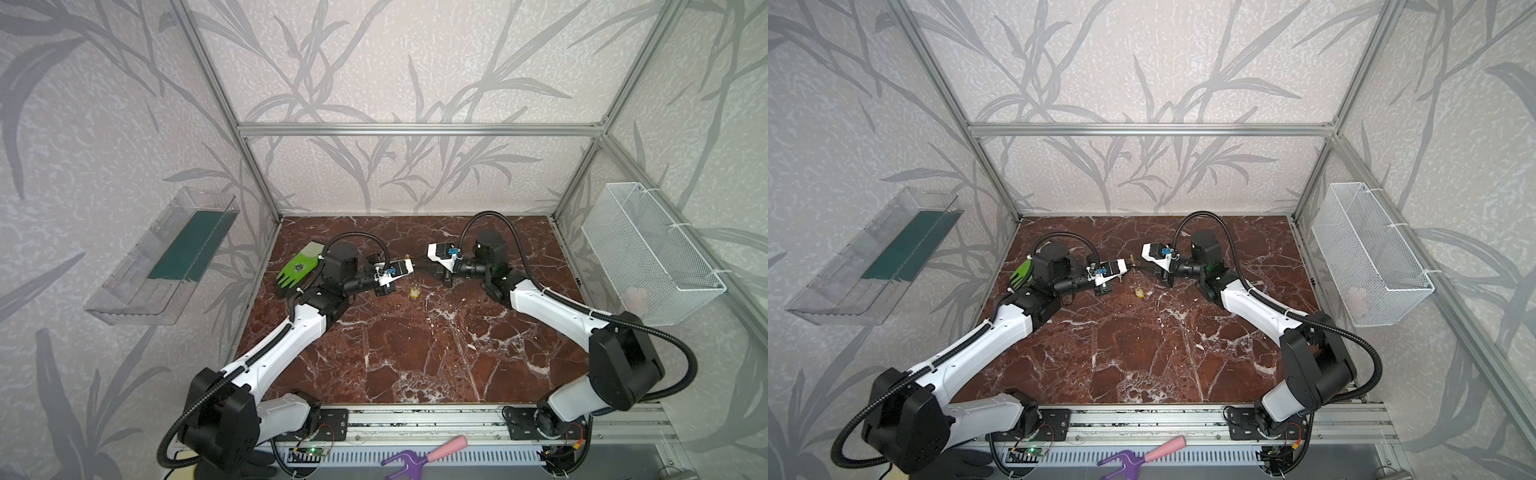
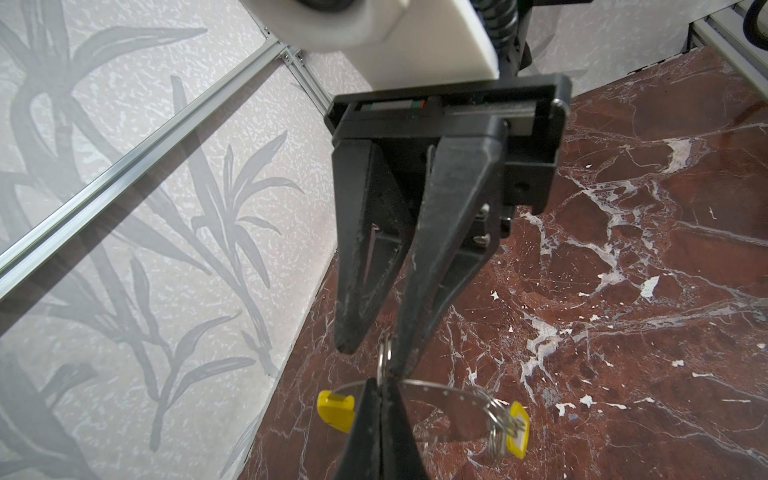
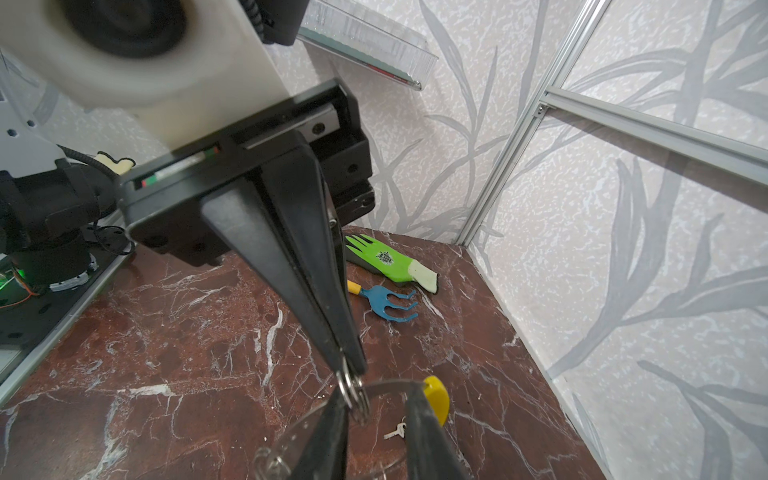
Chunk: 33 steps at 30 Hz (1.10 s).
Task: Put the keys on the keyring
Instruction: 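Hold the plate up with both grippers, keeping it suspended above the table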
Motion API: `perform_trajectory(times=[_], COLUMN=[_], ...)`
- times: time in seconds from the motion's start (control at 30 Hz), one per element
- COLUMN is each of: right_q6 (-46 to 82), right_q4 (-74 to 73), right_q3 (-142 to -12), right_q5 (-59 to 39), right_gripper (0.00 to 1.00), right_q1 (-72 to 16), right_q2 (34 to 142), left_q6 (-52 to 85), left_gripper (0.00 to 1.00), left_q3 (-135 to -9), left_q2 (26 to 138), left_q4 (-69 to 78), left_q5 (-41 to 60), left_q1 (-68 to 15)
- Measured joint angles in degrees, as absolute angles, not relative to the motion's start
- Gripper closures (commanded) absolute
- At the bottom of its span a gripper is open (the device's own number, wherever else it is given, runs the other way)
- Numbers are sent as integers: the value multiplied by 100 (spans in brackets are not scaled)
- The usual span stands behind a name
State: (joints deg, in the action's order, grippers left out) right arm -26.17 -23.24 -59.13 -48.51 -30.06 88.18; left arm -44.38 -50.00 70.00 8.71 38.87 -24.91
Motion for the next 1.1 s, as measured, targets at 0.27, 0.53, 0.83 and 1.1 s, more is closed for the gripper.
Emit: perform_trajectory(times=[0.27,0.53,0.83,1.1], right_q6=[-2648,-2679,-2681,-2611], right_q4=[-2303,-2263,-2246,-2285], right_q3=[-5913,-5902,-5902,-5902], right_q5=[-4805,-4759,-4764,-4816], right_gripper=[83,89,98,100], right_q1=[-3009,-3009,-3011,-3011], right_q2=[8818,8818,8818,8818], left_q6=[-4438,-4440,-4440,-4431], left_gripper=[100,100,100,92], left_q3=[-5000,-5000,-5000,-5000], left_q2=[7000,7000,7000,7000], left_q4=[941,947,954,998], left_q5=[3857,3841,3767,3734], left_q1=[-2515,-2519,-2519,-2543])
